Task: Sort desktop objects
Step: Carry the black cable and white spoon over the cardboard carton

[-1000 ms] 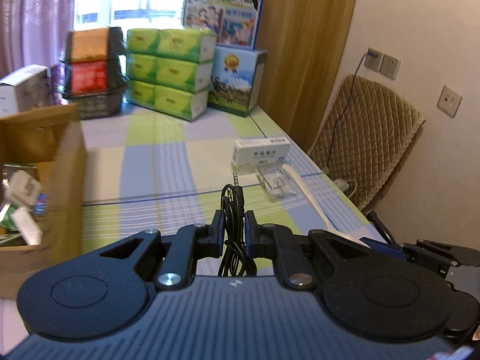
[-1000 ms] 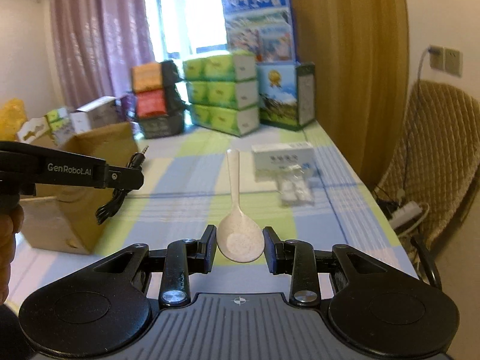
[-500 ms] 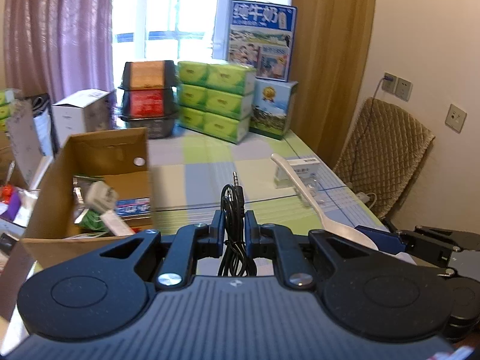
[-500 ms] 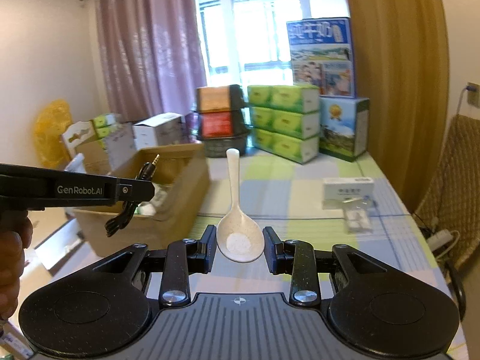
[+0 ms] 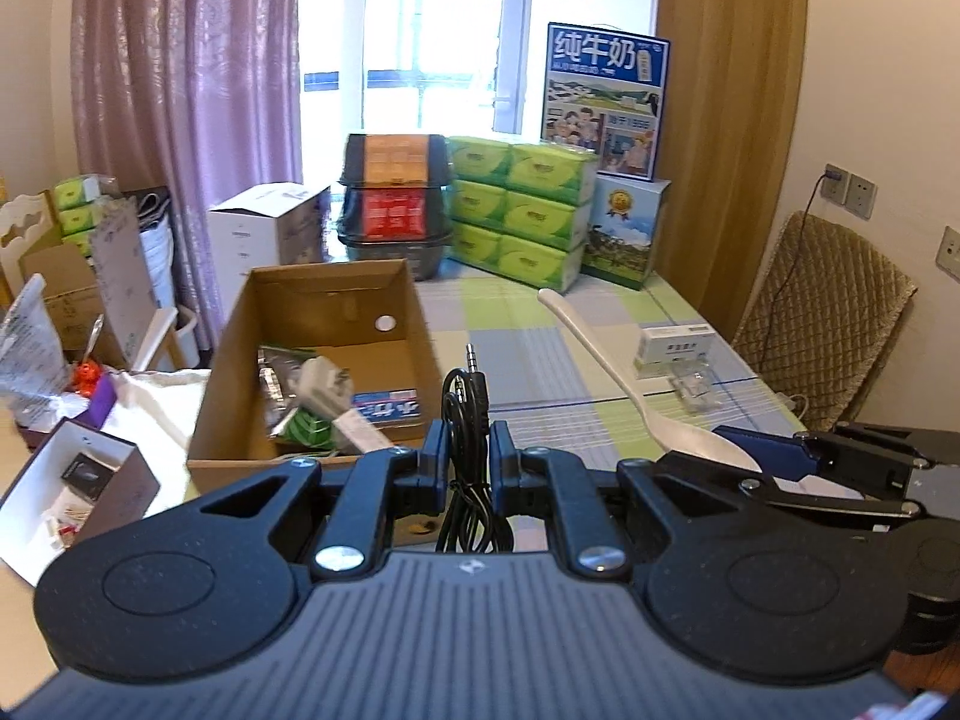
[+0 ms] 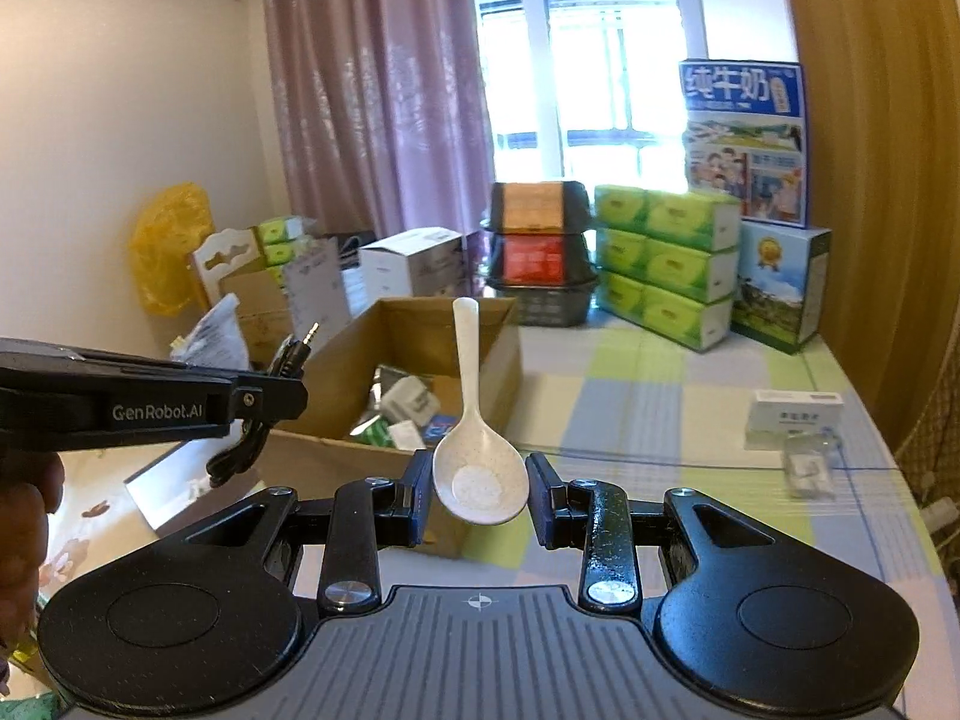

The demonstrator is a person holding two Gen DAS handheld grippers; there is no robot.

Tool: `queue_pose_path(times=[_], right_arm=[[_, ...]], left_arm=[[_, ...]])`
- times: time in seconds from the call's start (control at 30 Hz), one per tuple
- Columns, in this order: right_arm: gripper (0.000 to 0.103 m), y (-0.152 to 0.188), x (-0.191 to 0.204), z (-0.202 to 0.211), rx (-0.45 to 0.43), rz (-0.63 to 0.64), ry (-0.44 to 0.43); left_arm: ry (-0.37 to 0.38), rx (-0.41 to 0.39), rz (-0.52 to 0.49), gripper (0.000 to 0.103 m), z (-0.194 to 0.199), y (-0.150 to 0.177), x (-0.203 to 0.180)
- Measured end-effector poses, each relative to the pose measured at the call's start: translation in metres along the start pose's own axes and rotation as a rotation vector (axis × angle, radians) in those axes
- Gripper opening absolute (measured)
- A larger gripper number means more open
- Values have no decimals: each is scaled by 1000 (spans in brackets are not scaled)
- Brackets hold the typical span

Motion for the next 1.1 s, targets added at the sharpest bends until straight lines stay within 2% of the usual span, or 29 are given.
queue_pose_path(times=[0.5,0.77,1.1], right_arm=[[30,-3,30,-18,9,34,-48],[30,-19,38,-55,25,23,-74],[30,-35,42,-117,71,14,-109]], left_arm=[[-55,22,27,10,6,1,52],[-75,52,41,10,-18,-12,81],[-90,112,57,10,-69,-33,111]])
Point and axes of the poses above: each gripper's, at about its wrist camera, not at the fingertips, and z roughly against the way its jaws point, x to its left, y to its underside, the point moved 4 cm from there along -z, roughly the way its jaws point, and after that the axes turned 1 degree about y, right-handed, at the moved point
